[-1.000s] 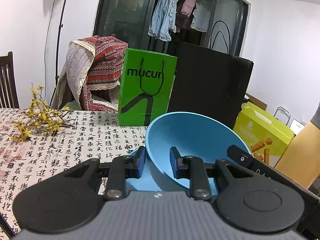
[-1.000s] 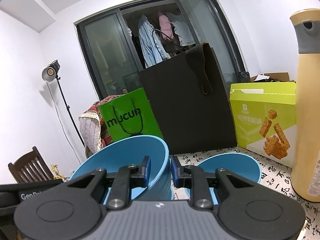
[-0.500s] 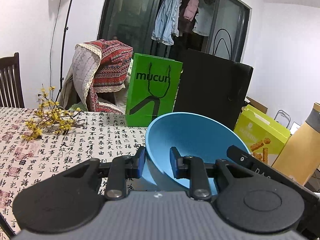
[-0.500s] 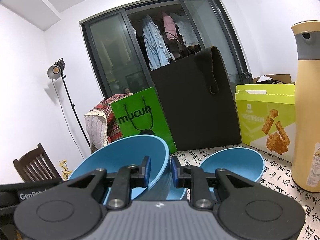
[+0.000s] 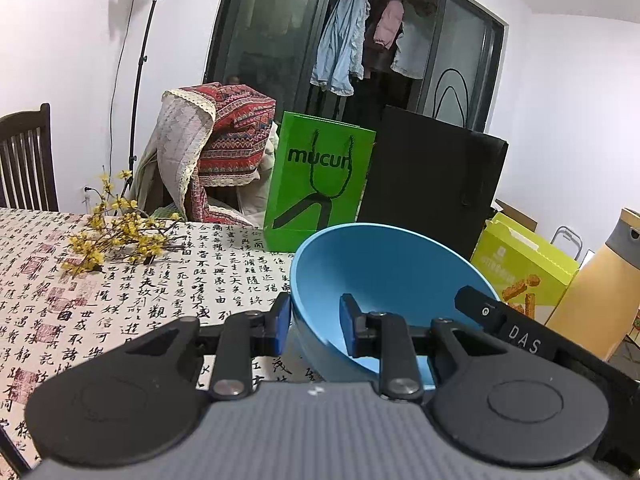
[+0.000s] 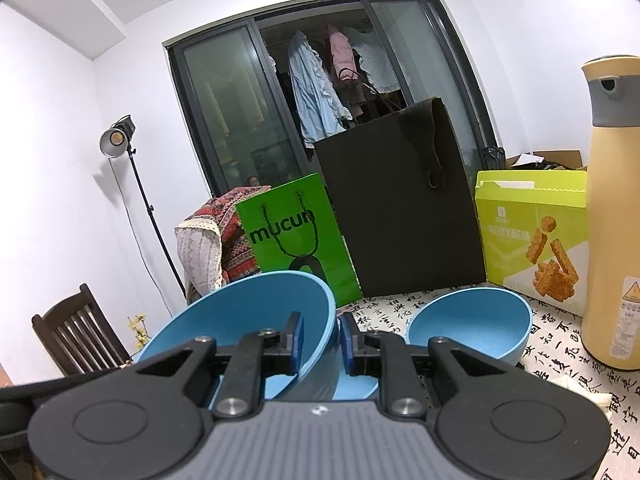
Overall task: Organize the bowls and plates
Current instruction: 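Carry the held blue bowl with both grippers away from the other bowls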
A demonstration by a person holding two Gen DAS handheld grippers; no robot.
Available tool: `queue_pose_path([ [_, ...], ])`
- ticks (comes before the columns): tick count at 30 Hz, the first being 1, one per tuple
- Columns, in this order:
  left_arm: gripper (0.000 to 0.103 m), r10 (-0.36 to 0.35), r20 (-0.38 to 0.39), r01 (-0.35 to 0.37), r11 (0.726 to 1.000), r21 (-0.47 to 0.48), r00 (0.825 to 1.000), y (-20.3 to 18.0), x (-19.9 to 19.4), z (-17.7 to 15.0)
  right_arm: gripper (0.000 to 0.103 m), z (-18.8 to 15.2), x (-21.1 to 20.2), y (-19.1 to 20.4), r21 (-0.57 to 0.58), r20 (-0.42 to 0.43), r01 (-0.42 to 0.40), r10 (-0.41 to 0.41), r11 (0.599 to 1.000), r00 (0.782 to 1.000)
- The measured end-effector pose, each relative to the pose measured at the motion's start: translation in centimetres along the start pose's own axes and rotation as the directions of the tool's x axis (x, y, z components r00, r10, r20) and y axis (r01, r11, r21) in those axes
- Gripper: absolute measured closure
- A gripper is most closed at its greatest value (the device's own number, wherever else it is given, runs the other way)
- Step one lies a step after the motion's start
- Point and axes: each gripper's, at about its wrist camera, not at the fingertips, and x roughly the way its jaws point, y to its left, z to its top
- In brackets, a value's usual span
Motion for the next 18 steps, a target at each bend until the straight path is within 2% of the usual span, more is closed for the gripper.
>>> queue_pose_path([
  [18,0.077,0.032,0.024,-0.031,0.999,-0.038,0.999,3.9,-3.4,-0.7,0.084,-1.5,-1.7,3.8,-0.030,-0.010,-0.044,0.044,0.999,0.999],
])
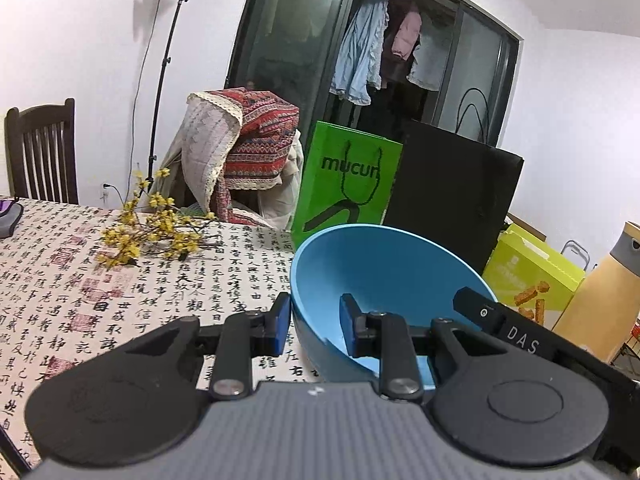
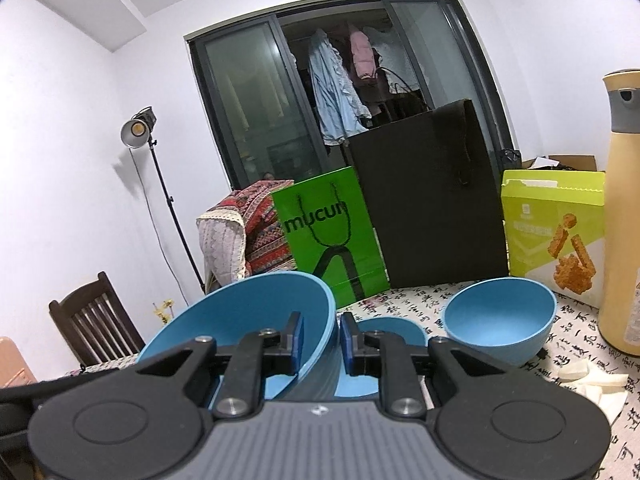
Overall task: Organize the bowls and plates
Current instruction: 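Carry the held blue bowl with both grippers away from the other bowls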
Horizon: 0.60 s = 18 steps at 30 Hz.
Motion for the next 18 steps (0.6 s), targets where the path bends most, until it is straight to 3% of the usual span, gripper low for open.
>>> queue_pose_path([
  [18,0.077,0.027,0.020,-0.027,0.999,-0.017,0.999,2.2,-2.0,-0.4,0.086,-1.1,-0.5,2.1,-0.009,-0.018,-0.030,0.030,1.000,0.999],
])
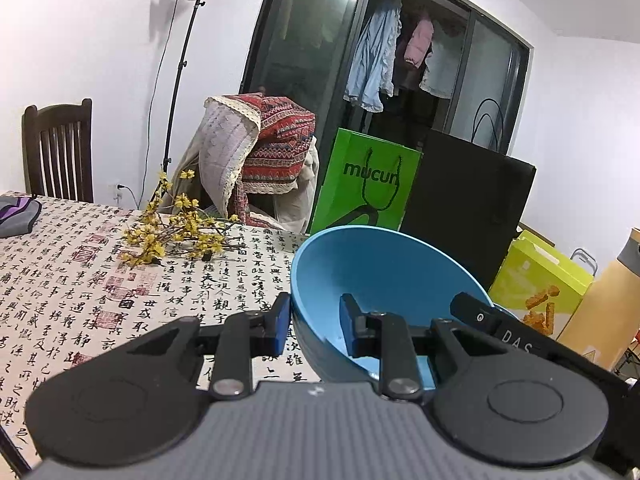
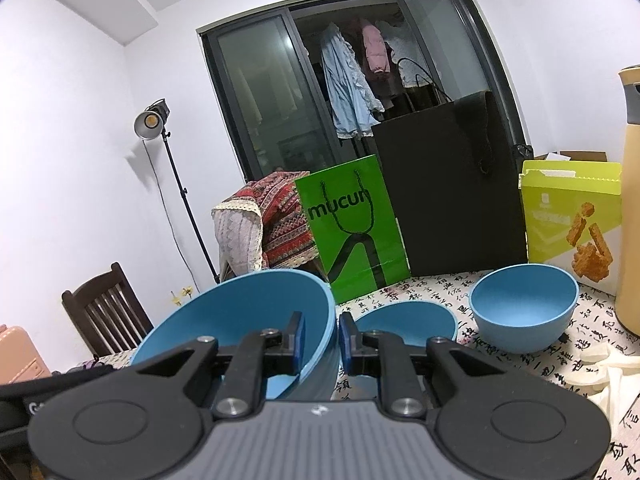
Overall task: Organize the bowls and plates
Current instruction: 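Carry the held blue bowl with both grippers away from the other bowls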
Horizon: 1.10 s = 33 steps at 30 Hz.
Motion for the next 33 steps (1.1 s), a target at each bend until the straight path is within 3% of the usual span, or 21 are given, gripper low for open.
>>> queue_pose_path([
  [33,0.077,0.078,0.010,-0.077,0.996,-0.054,0.997,4.7,-2.5,-0.1,0.086,-1.7,0.4,4.3,-0.028,-0.054,-0.083,0.081,0.996,0.995],
])
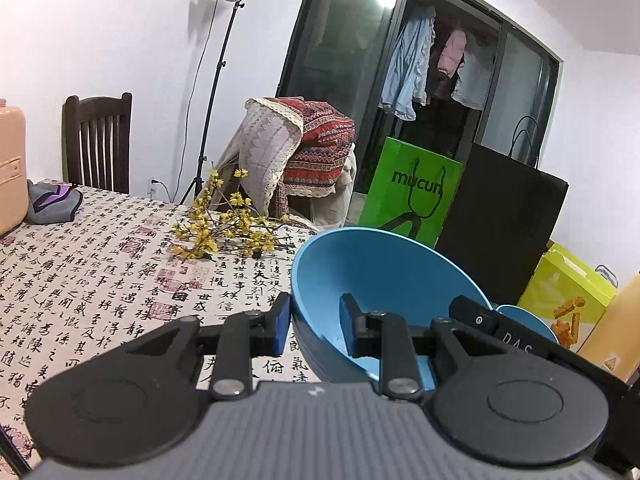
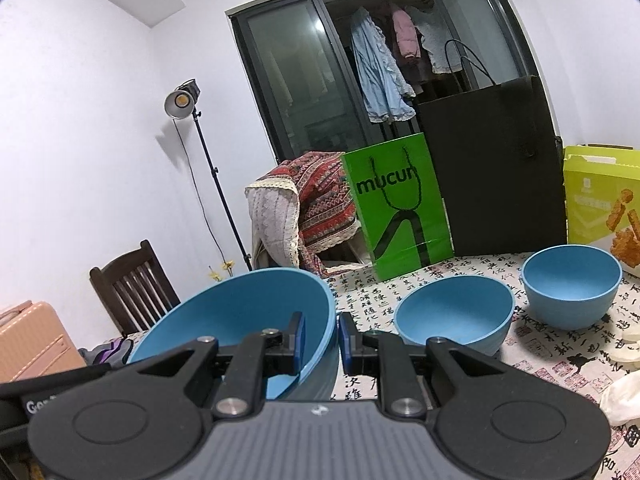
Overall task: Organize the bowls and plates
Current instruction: 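Carry the held blue bowl with both grippers away from the other bowls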
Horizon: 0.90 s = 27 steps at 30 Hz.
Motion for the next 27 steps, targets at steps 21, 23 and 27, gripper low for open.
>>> queue_pose_path([
  [21,0.077,0.064,0.017,-0.063,0.997,-0.035,0.998,3.3,-2.0,0.0,0.086,-1.1,0.2,2.8,-0.013,-0.033,-0.069,0.069,0.998,0.997],
  [23,0.077,0.071,0.020,-0.070,0.997,-0.039,0.997,3.6,-2.4,-0.1,0.086,-1.3,0.2,3.2,-0.015,-0.035,-0.077,0.076,0.997,0.996],
  [27,0.077,0.086,0.027,-0.084,0.995,-0.047,0.996,4.4,-3.1,-0.1,0.086,-1.5,0.1,4.0,-0.017,-0.038,-0.093,0.093,0.995,0.995],
])
